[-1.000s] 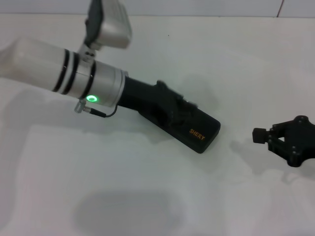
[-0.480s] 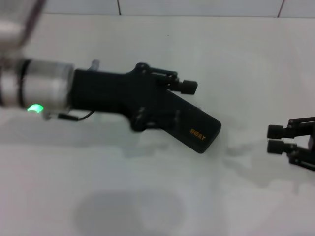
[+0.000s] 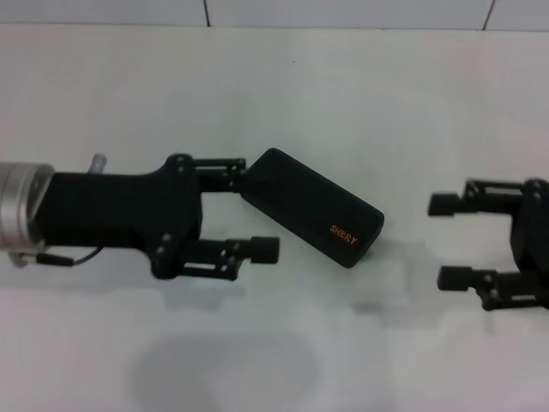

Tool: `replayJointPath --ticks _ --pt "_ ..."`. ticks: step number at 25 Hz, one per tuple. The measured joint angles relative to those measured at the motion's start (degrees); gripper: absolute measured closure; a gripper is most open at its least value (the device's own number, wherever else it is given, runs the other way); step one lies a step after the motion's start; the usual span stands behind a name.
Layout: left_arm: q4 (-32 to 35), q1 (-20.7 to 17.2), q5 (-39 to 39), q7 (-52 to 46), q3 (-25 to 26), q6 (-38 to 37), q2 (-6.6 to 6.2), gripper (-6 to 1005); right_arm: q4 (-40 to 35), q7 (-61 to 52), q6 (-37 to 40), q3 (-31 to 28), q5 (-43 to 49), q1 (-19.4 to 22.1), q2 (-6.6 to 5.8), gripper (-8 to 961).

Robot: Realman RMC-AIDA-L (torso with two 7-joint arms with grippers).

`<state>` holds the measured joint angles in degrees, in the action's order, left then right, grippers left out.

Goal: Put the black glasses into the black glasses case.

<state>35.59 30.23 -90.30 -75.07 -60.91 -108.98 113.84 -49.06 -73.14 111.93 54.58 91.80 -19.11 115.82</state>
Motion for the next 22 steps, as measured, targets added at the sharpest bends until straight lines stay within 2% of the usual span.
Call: replayJointPath --ticks 5,11,22 --pt "-1.32 -0.76 -0.66 0.64 0.05 -0.43 -0.58 271 0.82 0.02 -0.04 0.08 -0.58 -3.45 -0.02 203" --pt "-1.49 -2.04 -0.73 2.03 0.15 -0.39 -0.63 267 1.26 -0.13 -0.58 0.24 -0.61 -5.92 0.01 81" --pt "-1.58 -2.24 -0.76 3.11 0.45 0.04 -0.58 238 2.38 -0.15 -1.95 0.26 -0.67 -7.4 0.1 81"
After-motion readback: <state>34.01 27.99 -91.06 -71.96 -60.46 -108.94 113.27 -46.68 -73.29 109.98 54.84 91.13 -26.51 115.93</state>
